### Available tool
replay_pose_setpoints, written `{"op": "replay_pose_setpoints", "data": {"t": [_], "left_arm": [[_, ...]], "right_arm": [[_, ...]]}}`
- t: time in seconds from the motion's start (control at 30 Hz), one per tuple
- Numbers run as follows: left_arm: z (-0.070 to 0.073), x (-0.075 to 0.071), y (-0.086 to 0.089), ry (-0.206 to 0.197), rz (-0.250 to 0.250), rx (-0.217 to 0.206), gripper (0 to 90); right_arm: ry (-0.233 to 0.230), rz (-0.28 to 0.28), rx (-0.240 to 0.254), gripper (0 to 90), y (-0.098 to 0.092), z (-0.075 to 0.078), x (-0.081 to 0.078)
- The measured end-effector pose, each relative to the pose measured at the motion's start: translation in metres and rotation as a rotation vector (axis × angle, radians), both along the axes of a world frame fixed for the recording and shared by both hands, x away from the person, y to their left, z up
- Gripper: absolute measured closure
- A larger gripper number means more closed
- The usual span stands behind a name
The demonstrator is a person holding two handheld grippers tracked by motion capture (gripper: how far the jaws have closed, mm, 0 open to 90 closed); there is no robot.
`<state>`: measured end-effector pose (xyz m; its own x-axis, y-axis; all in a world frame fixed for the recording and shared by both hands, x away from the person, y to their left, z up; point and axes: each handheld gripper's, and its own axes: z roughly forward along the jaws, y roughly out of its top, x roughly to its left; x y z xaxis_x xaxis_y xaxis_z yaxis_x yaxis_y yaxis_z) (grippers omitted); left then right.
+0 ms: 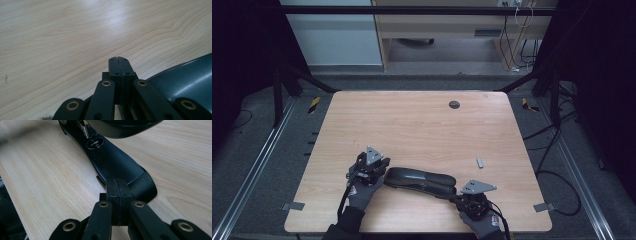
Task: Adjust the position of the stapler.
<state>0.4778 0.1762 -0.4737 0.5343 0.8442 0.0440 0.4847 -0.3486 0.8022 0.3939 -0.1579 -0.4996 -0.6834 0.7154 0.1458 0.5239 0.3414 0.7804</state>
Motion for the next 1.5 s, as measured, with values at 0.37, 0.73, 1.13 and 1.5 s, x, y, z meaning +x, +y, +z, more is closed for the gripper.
{"op": "replay_pose_setpoints", "data": {"t": [0.37, 0.73, 1.13, 1.5], "left_arm": [[-0.001, -0.003, -0.005, 0.008, -0.029, 0.013, 90.0], [0.001, -0.006, -0.005, -0.003, -0.025, 0.021, 90.0], [0.004, -0.011, -0.005, -0.015, -0.022, 0.024, 90.0], [0.003, -0.013, -0.003, -0.027, -0.019, 0.024, 90.0]], "right_arm": [[0.01, 0.02, -0.009, 90.0, 0.006, -0.004, 0.001], [-0.006, 0.002, -0.015, 90.0, 0.007, -0.005, 0.007], [-0.019, -0.032, -0.012, 90.0, 0.006, -0.006, 0.019], [-0.029, -0.032, -0.01, 90.0, 0.005, -0.006, 0.02]]}}
